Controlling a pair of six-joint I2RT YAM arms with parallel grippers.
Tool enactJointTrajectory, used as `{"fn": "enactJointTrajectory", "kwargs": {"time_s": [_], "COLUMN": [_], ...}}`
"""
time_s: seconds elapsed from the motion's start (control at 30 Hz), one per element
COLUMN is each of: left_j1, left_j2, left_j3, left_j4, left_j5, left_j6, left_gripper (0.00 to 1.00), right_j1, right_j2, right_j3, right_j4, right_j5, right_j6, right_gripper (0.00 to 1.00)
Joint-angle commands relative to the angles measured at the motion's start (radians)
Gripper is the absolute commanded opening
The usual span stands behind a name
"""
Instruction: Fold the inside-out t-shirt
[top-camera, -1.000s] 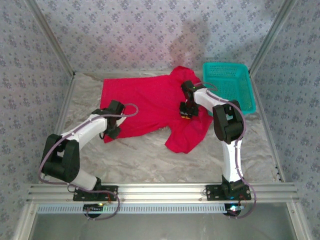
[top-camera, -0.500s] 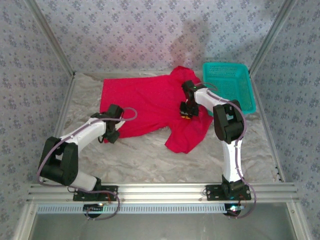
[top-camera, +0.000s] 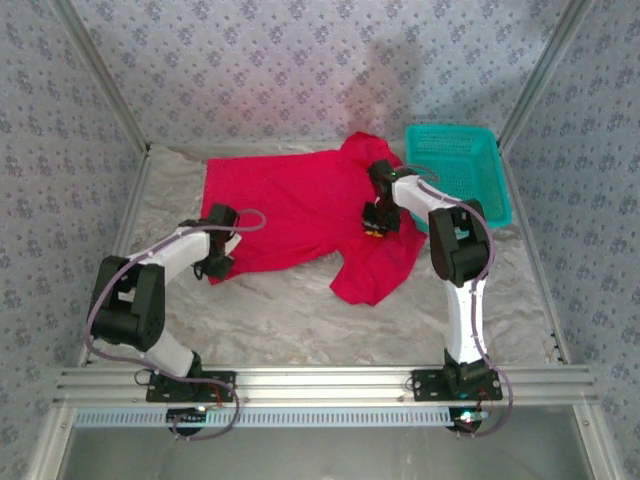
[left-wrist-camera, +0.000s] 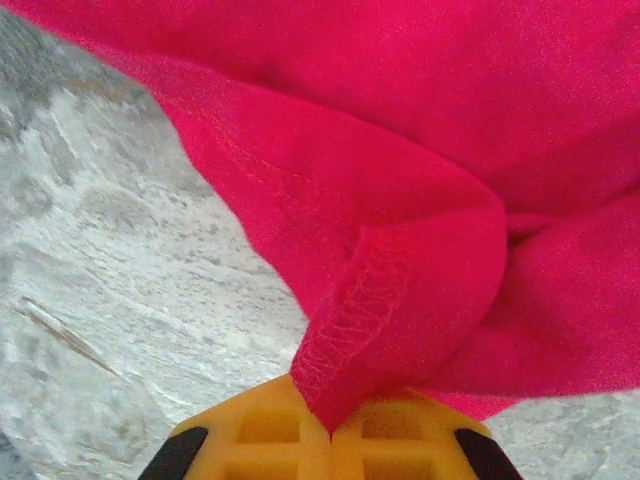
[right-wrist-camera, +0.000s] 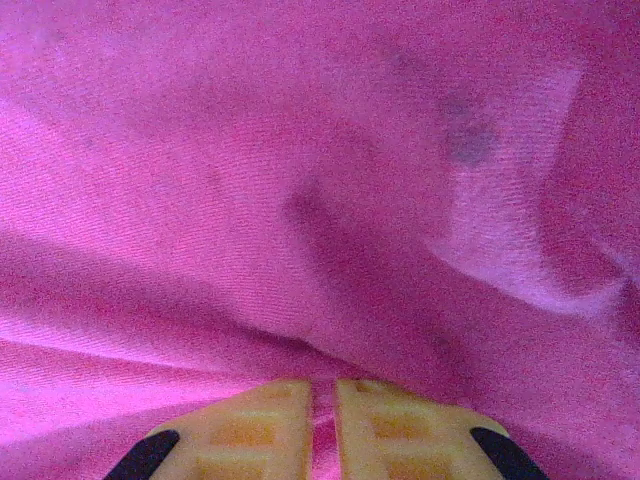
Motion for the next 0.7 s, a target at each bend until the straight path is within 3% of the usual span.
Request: {"fn": "enactJointTrajectory", "kwargs": {"time_s": [0.0, 0.13, 0.23, 0.4, 0.5, 0.67], "left_j1": [0.006, 0.009, 0.023, 0.136, 0.204, 0.220], "left_j2": [-0.036, -0.098, -0.166, -0.335, -0.436, -0.511], "left_j3": [0.104, 0.243, 0.286, 0.186, 0.078, -0.079], "left_j4": [-0.098, -0.239, -0.274, -0.153, -0.041, 0.140], "left_j5": [0.009, 0.141, 0.343, 0.849, 1.055, 1.057], "left_j6": [-0.033, -0.148, -0.220, -0.365, -0.462, -0.590], "left_gripper": [0.00, 0.00, 0.00, 0.00, 0.02, 0.06], "right_j1": [-0.014, -0.013, -0.006, 0.010, 0.021, 0.044], "right_j2": [0.000, 0.060, 0.118, 0.152, 0.066, -0.215], "right_j3": [-0.005, 0.071, 0.172, 0.345, 0.339, 0.027], "right_j4": [-0.026, -0.036, -0.078, -0.181, -0.227, -0.155], "right_j5": [0.033, 0.071, 0.083, 0.077, 0.062, 0.033], "right_j6": [-0.016, -0.016, -0.018, -0.035, -0.064, -0.086], "right_gripper": [0.12, 0.11, 0.11, 0.11, 0.17, 0.44]}}
